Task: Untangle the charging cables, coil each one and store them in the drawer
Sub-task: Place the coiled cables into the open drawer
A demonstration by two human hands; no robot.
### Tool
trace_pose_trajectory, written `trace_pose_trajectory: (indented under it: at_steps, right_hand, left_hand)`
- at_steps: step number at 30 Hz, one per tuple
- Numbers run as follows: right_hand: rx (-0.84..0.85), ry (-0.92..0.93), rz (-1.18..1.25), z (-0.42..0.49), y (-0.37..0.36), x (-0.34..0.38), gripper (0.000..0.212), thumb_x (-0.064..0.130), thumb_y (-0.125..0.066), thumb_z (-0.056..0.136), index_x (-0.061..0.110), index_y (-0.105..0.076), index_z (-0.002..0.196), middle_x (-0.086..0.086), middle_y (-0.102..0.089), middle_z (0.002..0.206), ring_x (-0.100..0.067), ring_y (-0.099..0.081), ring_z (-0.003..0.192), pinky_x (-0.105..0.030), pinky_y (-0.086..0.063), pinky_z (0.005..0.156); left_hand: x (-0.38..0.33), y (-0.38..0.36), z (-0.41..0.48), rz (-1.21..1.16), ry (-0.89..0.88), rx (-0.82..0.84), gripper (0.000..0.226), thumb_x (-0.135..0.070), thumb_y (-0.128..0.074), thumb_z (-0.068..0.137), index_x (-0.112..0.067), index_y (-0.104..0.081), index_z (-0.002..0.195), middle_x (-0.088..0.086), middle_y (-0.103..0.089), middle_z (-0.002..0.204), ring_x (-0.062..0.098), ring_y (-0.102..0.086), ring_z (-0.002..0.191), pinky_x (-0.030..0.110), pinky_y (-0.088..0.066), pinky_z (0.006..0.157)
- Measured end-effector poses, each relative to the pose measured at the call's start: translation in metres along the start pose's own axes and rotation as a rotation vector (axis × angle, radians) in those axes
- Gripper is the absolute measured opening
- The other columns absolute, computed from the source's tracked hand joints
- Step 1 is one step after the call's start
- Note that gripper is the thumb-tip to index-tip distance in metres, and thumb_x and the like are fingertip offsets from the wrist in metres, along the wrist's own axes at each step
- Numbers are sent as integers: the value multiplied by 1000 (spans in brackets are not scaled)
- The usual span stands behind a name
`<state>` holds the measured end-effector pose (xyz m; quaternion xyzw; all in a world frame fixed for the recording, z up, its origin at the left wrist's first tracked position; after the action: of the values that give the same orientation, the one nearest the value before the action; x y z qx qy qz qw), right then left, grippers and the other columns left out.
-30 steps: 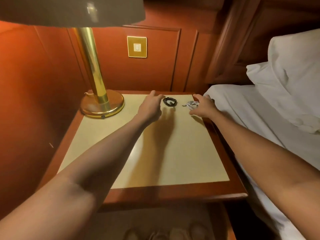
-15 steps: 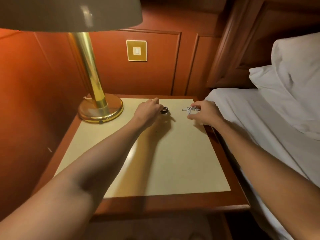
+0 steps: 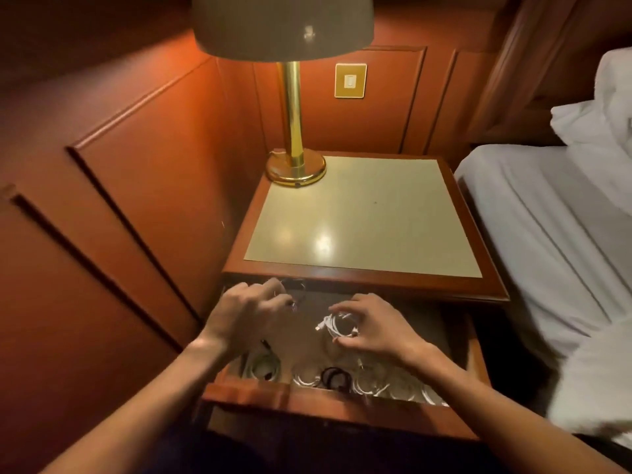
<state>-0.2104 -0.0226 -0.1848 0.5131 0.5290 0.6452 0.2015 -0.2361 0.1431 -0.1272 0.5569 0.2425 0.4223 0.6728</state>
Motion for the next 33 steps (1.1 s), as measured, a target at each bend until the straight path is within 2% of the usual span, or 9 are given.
trace_pose_trajectory:
  at_steps: [5, 8, 11, 17, 20, 24, 27, 30, 33]
  right_hand:
    - [88, -95, -124, 34, -60, 19, 45, 39, -71, 83, 24, -62, 125, -5, -62, 117, -28, -56, 113, -36, -49, 90]
    - [145, -168, -88, 48, -78, 20, 37, 29, -74, 82, 14, -63, 114, -11, -65, 118, -31, -61, 109, -35, -51, 86]
    - [202, -203, -58, 53, -93, 15, 28, 18, -70, 84, 10, -62, 109, -13, -66, 117, -32, -63, 106, -32, -48, 76]
    - [243, -183, 10, 54, -110, 8, 37, 21, -70, 83, 22, -62, 119, -7, -65, 124, -29, -62, 114, -34, -51, 85]
    - [264, -184, -19, 52, -113, 8, 38, 17, -66, 85, 19, -60, 122, -8, -64, 127, -30, -60, 117, -34, -50, 88]
    - [241, -162, -9, 45, -103, 8, 48, 32, -71, 83, 12, -60, 125, -12, -66, 124, -30, -61, 116, -33, -51, 89]
    - [167, -78, -2, 21, -73, 11, 54, 42, -66, 87, 24, -56, 138, -5, -63, 127, -23, -56, 119, -33, -46, 97]
    - [138, -28, 17, -20, -31, 5, 49, 52, -68, 86, 37, -59, 132, 6, -61, 123, -12, -50, 118, -26, -42, 96]
    - [174, -66, -29, -64, 7, -11, 74, 68, -72, 74, 45, -48, 140, 9, -51, 133, -10, -39, 125, -30, -39, 106]
  left_hand:
    - [-9, -79, -25, 97, -5, 351, 24, -18, -84, 59, -27, -70, 77, -2, -63, 87, 17, -63, 56, 29, -44, 54]
    - [-8, -106, -18, 135, 50, 488, 22, -12, -55, 89, -17, -71, 104, 6, -62, 110, 28, -67, 93, 38, -45, 77]
    - [-2, -126, -13, 163, 105, 603, 29, -11, -44, 96, -15, -69, 109, 8, -67, 112, 31, -65, 104, 38, -41, 83]
    - [1, -142, -10, 87, 196, 662, 25, -16, -49, 96, -16, -71, 107, 7, -71, 111, 30, -67, 104, 37, -46, 83]
    - [1, -142, -13, 100, 194, 691, 22, -14, -53, 94, -17, -70, 107, 7, -70, 112, 29, -66, 106, 38, -46, 86]
    - [2, -135, -17, 61, 174, 783, 26, -14, -54, 91, -16, -69, 112, 9, -68, 117, 31, -62, 112, 40, -43, 93]
    - [3, -109, -10, -21, 202, 655, 28, -23, -54, 88, -21, -72, 109, 5, -69, 112, 29, -64, 107, 38, -46, 86]
    - [1, -75, -6, -234, 229, 450, 30, -27, -57, 81, -34, -69, 109, -9, -66, 108, 19, -62, 105, 35, -52, 83]
    - [-18, -57, -18, -555, 169, 474, 59, -58, -62, 73, -57, -46, 131, -16, -50, 132, 10, -43, 127, 36, -44, 102]
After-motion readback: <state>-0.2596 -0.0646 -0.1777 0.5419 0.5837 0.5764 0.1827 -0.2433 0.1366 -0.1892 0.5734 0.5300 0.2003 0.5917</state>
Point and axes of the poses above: each hand's wrist, its own z-axis towards the middle knuckle, its own y-axis out of the back of the hand, x = y × z, the point moved 10 cm from there along z, towards the middle knuckle
